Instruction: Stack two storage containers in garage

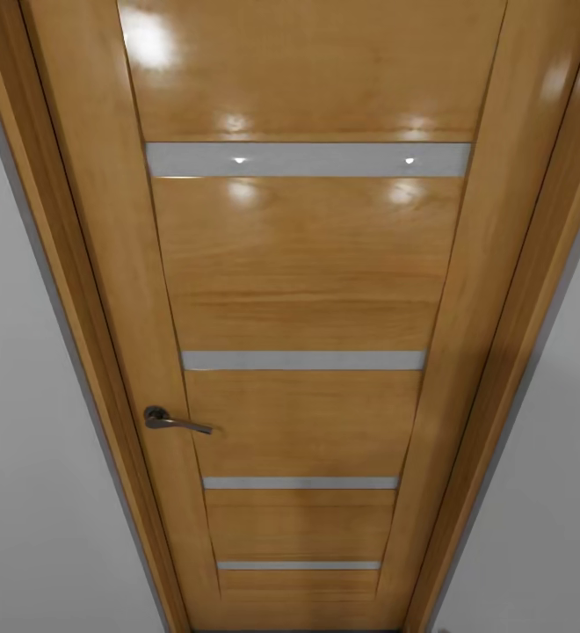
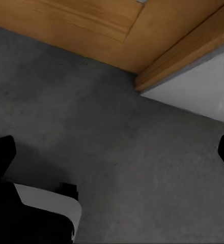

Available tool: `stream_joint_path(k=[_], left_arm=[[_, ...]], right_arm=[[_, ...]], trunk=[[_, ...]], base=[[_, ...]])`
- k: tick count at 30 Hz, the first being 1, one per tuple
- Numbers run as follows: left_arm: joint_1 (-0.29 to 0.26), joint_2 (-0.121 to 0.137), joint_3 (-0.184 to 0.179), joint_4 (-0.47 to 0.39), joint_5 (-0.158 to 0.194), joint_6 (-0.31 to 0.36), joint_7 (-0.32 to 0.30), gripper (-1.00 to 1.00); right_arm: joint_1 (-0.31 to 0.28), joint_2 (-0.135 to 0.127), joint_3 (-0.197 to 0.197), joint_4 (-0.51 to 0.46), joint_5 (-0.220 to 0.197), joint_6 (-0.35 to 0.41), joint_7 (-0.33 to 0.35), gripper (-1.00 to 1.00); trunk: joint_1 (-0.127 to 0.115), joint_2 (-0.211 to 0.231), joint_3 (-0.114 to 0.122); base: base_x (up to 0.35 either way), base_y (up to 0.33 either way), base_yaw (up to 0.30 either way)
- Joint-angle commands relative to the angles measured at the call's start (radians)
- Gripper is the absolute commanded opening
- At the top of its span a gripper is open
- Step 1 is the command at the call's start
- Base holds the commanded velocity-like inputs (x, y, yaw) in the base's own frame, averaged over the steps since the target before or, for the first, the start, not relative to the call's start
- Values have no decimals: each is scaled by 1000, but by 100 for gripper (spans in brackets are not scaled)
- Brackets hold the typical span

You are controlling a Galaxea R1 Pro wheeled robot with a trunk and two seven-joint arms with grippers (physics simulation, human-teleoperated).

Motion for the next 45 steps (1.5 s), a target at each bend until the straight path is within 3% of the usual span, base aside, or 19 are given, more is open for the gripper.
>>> stream_joint_path(k=[1,9,14,18,20,24,30,33,36,39,42,45], left_arm=[[0,0,3,0,3,-2,1,100],[1,0,4,0,3,-5,1,100],[0,0,5,0,3,-26,2,100],[0,0,5,0,3,-37,2,100],[0,0,5,0,3,-40,3,100],[0,0,5,0,3,-42,3,100],[0,0,5,0,3,-42,3,100],[0,0,5,0,3,-42,3,100],[0,0,5,0,3,-42,3,100],[0,0,5,0,3,-42,3,100],[0,0,5,0,3,-42,3,100],[0,0,5,0,3,-42,3,100]], right_arm=[[0,0,2,-68,9,55,2,100],[0,0,22,-424,7,308,4,100],[0,0,128,-634,7,506,5,100],[0,7,179,-671,9,556,3,100],[0,29,199,-678,14,571,1,100],[0,100,229,-683,29,588,-6,100],[-27,156,257,-684,89,571,-25,100],[-48,178,282,-684,119,511,-43,100],[-57,179,313,-684,153,372,-66,100],[-60,179,357,-684,228,206,-116,100],[-61,179,399,-684,282,134,-166,100],[-61,179,437,-684,303,98,-207,100]], trunk=[[0,-1,0],[0,-1,0],[0,-1,0],[0,-1,0],[0,-1,0],[0,-1,0],[0,-1,0],[0,-1,0],[0,-1,0],[0,-1,0],[0,-1,0],[0,-1,0]], base=[[0,0,0],[0,0,0],[0,0,0],[0,0,0],[0,0,0],[0,0,0],[0,0,0],[0,0,0],[0,0,0],[0,0,0],[0,0,0],[0,0,0]])
